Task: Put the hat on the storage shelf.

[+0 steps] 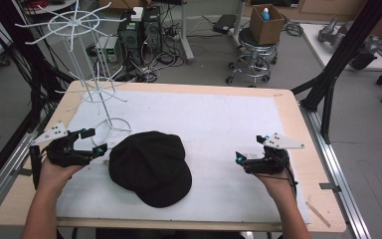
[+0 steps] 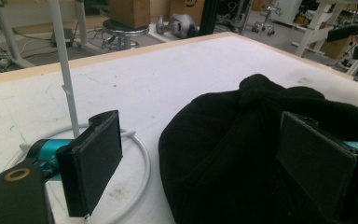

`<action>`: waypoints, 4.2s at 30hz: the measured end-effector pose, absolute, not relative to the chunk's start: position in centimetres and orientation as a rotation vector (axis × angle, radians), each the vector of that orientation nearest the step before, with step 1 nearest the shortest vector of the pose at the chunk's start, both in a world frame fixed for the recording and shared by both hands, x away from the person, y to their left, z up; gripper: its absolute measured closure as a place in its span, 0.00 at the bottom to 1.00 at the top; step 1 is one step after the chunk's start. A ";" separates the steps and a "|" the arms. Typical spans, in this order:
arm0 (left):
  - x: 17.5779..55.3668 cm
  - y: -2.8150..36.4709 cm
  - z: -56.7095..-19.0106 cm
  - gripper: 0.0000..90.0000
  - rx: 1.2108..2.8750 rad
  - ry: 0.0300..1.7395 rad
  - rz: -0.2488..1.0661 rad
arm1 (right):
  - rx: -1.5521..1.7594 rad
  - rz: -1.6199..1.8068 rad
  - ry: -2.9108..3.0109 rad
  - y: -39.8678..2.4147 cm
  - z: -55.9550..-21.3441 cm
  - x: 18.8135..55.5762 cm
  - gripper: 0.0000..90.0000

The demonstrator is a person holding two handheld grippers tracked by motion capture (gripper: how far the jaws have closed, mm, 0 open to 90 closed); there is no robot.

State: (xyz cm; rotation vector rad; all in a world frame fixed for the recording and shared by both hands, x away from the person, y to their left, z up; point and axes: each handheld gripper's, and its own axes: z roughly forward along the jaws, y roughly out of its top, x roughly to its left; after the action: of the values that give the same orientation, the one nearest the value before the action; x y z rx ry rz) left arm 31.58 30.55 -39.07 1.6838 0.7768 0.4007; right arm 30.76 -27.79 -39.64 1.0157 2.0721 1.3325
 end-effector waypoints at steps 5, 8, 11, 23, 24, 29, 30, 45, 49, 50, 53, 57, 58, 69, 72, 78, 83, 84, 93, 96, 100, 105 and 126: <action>31.7 30.1 -39.0 0.16 1.682 0.777 0.393 | 1.018 1.316 2.075 -27.8 -39.7 30.9 0.02; 31.7 29.7 -38.8 0.16 1.672 0.768 0.383 | 1.022 1.307 2.074 -27.7 -39.8 30.9 0.02; 31.8 29.2 -38.6 0.16 1.675 0.763 0.378 | 1.014 1.303 2.082 -27.6 -39.8 30.8 0.02; 32.8 26.0 -38.7 0.16 1.684 0.743 0.319 | 1.022 1.302 2.094 -27.6 -40.1 31.0 0.02; 32.9 25.7 -38.7 0.16 1.689 0.737 0.314 | 1.019 1.299 2.095 -27.6 -40.1 31.0 0.02; 33.5 24.4 -38.8 0.16 1.696 0.737 0.308 | 1.028 1.296 2.100 -27.6 -40.2 31.0 0.02; 33.6 24.2 -38.9 0.16 1.698 0.735 0.305 | 1.027 1.294 2.102 -27.6 -40.2 31.0 0.02; 34.0 21.3 -39.7 0.15 1.826 0.709 0.287 | 1.015 1.278 2.114 -27.5 -40.4 31.0 0.02; 34.0 21.0 -40.1 0.17 1.865 0.711 0.285 | 1.007 1.269 2.122 -27.4 -40.5 31.1 0.02; 34.1 21.0 -40.3 0.18 1.860 0.723 0.268 | 1.010 1.265 2.123 -27.4 -40.5 31.0 0.02; 34.2 20.9 -40.6 0.22 1.878 0.728 0.252 | 1.010 1.263 2.126 -27.4 -40.5 31.1 0.02; 34.2 20.8 -40.8 0.35 1.904 0.724 0.235 | 1.008 1.261 2.128 -27.3 -40.6 31.1 0.02; 34.2 20.8 -40.9 0.37 1.906 0.724 0.231 | 1.010 1.261 2.129 -27.3 -40.6 31.1 0.02; 34.1 21.0 -40.8 0.59 1.917 0.728 0.218 | 1.002 1.246 2.140 -27.2 -40.7 31.1 0.02; 34.0 21.0 -40.8 0.65 1.919 0.730 0.227 | 1.002 1.244 2.146 -27.1 -40.8 31.1 0.02; 33.9 21.0 -40.6 0.71 1.914 0.728 0.227 | 0.994 1.234 2.155 -27.0 -40.9 31.1 0.02; 33.6 21.0 -40.3 0.75 1.893 0.715 0.244 | 0.989 1.231 2.158 -27.1 -40.9 31.1 0.02; 33.5 21.0 -40.2 0.76 1.888 0.719 0.244 | 0.993 1.232 2.160 -27.0 -40.9 31.1 0.02; 33.0 21.0 -39.3 0.79 1.845 0.732 0.228 | 0.994 1.230 2.163 -27.0 -41.0 31.0 0.02; 32.8 21.0 -38.8 0.79 1.836 0.700 0.233 | 0.991 1.229 2.160 -27.1 -40.9 31.0 0.02; 32.2 20.8 -37.4 0.79 1.821 0.668 0.229 | 0.994 1.229 2.162 -27.1 -41.0 31.0 0.02; 31.7 20.4 -35.9 0.79 1.829 0.626 0.250 | 0.996 1.229 2.167 -27.0 -41.1 31.0 0.02; 31.0 20.2 -30.8 0.79 1.722 0.544 0.161 | 1.004 1.245 2.156 -27.2 -41.1 31.2 0.02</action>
State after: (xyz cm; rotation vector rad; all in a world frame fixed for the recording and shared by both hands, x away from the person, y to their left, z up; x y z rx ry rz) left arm 30.97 20.17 -30.81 1.7223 0.5437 0.1606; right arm 31.17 -27.22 -41.10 1.0039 2.1560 1.2447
